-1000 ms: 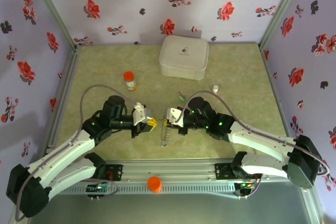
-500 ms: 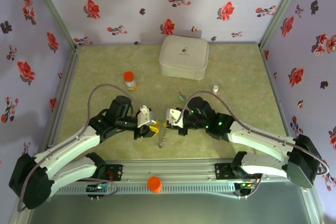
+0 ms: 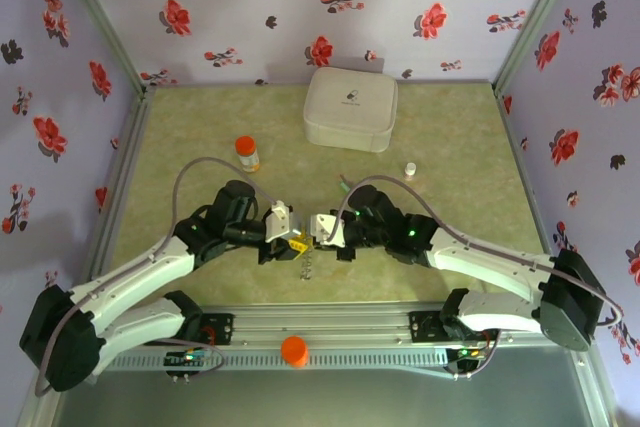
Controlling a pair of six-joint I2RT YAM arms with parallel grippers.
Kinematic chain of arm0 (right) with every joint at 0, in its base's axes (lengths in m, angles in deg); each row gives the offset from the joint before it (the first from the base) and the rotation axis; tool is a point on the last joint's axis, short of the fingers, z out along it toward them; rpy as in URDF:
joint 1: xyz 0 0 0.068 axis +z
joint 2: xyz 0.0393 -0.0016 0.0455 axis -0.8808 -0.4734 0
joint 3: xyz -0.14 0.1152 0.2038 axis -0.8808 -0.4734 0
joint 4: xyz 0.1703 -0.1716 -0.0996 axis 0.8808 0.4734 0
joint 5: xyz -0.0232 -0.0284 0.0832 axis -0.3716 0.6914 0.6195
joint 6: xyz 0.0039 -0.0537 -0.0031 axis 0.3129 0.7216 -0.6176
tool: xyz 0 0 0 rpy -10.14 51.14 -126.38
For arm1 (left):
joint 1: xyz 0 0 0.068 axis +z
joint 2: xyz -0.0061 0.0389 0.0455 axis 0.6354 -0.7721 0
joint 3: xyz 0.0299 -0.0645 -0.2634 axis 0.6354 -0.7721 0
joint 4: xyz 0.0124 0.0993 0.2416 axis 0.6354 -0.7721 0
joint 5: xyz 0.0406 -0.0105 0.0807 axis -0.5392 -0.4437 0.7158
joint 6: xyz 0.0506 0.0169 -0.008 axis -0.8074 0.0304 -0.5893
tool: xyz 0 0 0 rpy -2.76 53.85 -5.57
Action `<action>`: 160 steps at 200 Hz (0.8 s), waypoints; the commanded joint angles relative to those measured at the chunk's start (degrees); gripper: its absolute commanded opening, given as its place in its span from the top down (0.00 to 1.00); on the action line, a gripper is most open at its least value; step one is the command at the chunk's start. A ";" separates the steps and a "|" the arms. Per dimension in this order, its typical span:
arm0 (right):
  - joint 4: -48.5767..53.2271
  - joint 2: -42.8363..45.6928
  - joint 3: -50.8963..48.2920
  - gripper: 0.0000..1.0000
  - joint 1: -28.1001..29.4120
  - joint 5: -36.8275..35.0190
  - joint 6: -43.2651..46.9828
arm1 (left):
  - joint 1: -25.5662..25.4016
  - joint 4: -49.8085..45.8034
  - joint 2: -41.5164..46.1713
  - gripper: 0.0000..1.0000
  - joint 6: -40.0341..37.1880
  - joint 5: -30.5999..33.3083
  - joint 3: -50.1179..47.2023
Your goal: Put the keys on the keyring
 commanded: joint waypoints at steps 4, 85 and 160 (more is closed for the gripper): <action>-0.22 -0.50 2.63 1.00 0.70 -0.13 1.60 | -1.18 1.34 -0.34 0.78 -1.58 -1.52 2.59; -7.29 8.79 -6.74 0.66 -2.44 0.68 -5.39 | -1.91 3.86 2.12 1.00 -1.47 0.76 1.26; -14.92 8.03 -10.38 0.73 -2.15 1.71 -9.27 | -2.08 7.65 1.86 1.00 2.41 0.59 -0.25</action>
